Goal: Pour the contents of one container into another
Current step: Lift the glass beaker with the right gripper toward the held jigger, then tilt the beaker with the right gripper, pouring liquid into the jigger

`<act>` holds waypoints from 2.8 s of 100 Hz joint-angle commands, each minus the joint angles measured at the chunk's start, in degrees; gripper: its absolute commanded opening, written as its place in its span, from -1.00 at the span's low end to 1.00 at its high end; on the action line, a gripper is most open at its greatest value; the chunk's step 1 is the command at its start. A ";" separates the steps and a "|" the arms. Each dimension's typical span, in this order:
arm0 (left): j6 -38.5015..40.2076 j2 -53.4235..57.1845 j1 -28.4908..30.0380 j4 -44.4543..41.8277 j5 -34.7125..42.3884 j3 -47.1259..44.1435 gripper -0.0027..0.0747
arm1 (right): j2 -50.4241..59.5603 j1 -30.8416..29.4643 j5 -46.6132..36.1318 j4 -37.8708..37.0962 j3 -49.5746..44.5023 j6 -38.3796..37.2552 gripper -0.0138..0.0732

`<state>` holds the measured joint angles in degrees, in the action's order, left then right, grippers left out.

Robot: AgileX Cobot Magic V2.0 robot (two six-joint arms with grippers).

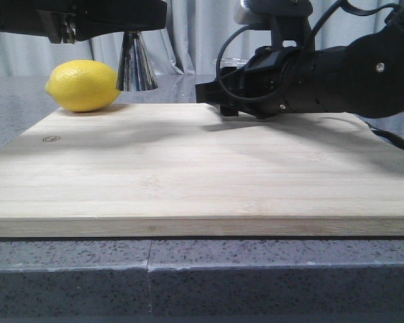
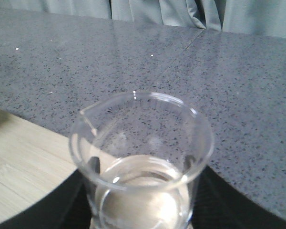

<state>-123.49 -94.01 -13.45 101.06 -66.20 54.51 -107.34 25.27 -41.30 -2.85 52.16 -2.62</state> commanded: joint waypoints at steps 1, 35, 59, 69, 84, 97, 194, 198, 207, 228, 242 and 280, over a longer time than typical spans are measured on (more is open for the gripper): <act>0.36 2.65 -0.53 4.92 -5.79 1.78 -0.40 | 2.46 -0.37 -4.30 -1.38 1.65 0.73 0.05; 0.36 2.65 -0.53 4.92 -5.79 1.78 -0.40 | 9.50 -0.37 0.16 -3.96 1.65 0.73 0.03; 0.36 2.65 -0.53 4.92 -5.79 1.78 -0.40 | 20.59 -0.37 13.11 -8.05 1.65 0.73 0.03; 0.36 2.65 -0.53 4.92 -5.79 1.78 -0.40 | 25.09 -0.14 18.91 -10.24 1.78 0.73 0.03; 0.36 2.65 -0.53 4.92 -5.79 1.78 -0.40 | 30.28 1.62 30.77 -12.03 4.25 0.73 0.03; 0.36 2.65 -0.53 4.92 -5.79 1.78 -0.40 | 32.12 4.53 41.68 -14.26 8.27 0.73 0.03; 0.36 2.65 -0.53 4.92 -5.79 1.78 -0.40 | 30.89 16.91 51.69 -40.16 18.64 0.73 0.03; 0.36 2.65 -0.53 4.92 -5.79 1.78 -0.40 | 30.34 16.91 51.44 -41.35 18.69 0.73 0.03; 0.36 2.65 -0.53 4.92 -5.79 1.78 -0.40 | 29.30 16.91 51.17 -43.19 18.69 0.73 0.03; 0.36 2.65 -0.53 4.92 -5.79 1.78 -0.40 | 28.19 16.91 50.16 -46.95 18.78 0.73 0.03; 0.36 2.65 -0.53 4.92 -5.79 1.78 -0.40 | 27.33 16.91 48.36 -51.28 18.78 0.73 0.03; 0.36 2.65 -0.53 4.92 -5.79 1.78 -0.40 | 25.39 16.91 47.94 -59.75 18.78 0.73 0.03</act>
<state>-123.49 -94.01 -13.45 100.96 -66.20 54.51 -83.98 42.18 9.57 -60.44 68.78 -2.14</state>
